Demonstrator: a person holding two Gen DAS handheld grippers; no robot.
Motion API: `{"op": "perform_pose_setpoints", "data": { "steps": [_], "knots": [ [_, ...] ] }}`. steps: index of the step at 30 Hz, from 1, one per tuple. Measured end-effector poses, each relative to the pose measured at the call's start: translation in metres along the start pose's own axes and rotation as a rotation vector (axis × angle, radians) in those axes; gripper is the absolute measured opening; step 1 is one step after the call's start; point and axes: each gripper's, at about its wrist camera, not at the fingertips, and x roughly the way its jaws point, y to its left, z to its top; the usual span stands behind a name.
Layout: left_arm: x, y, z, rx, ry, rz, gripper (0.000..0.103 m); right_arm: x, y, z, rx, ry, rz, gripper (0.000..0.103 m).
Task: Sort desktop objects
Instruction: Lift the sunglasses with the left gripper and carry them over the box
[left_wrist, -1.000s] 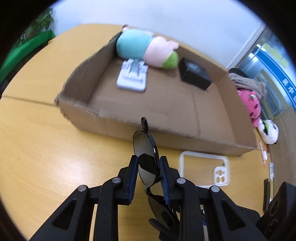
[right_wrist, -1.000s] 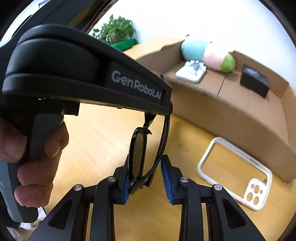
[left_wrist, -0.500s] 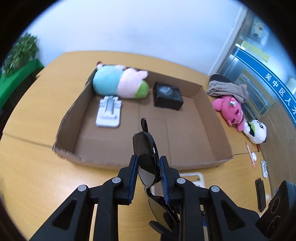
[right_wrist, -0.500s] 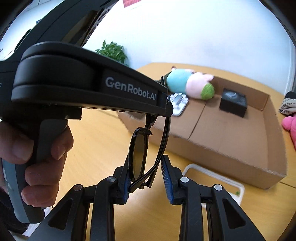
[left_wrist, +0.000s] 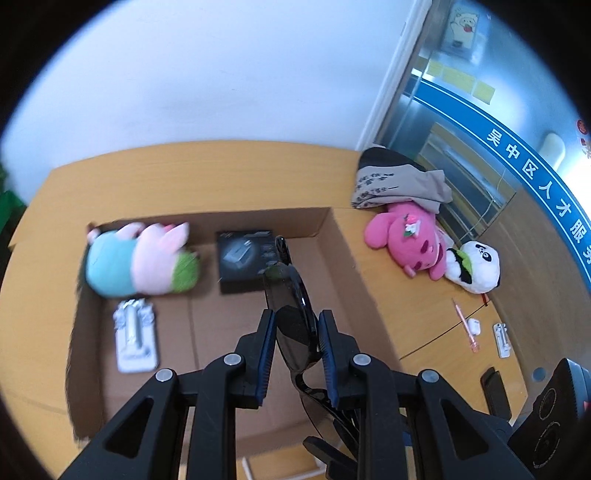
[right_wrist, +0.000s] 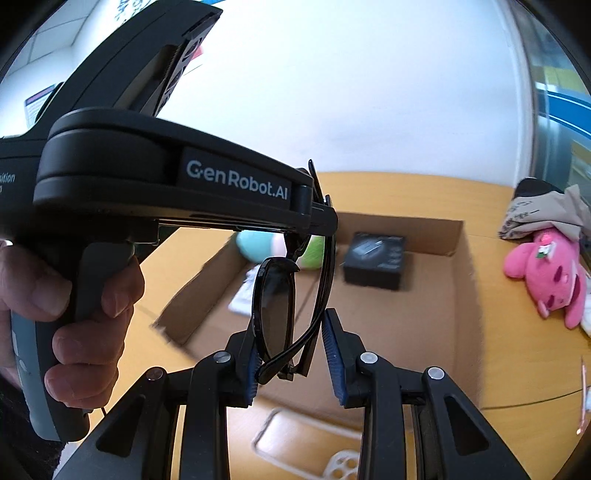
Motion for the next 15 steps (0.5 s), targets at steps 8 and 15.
{"op": "perform_pose_setpoints", "data": {
  "steps": [8,15],
  "knots": [
    [0.071,0.000,0.043,-0.007,0.099,-0.042,0.022,0.047,-0.063,0.032,0.074,0.045,-0.044,0.033],
    [0.150,0.005,0.050,-0.013,0.218,-0.073,0.022,0.105,-0.116,0.026,0.172,0.133,-0.073,0.033]
  ]
}}
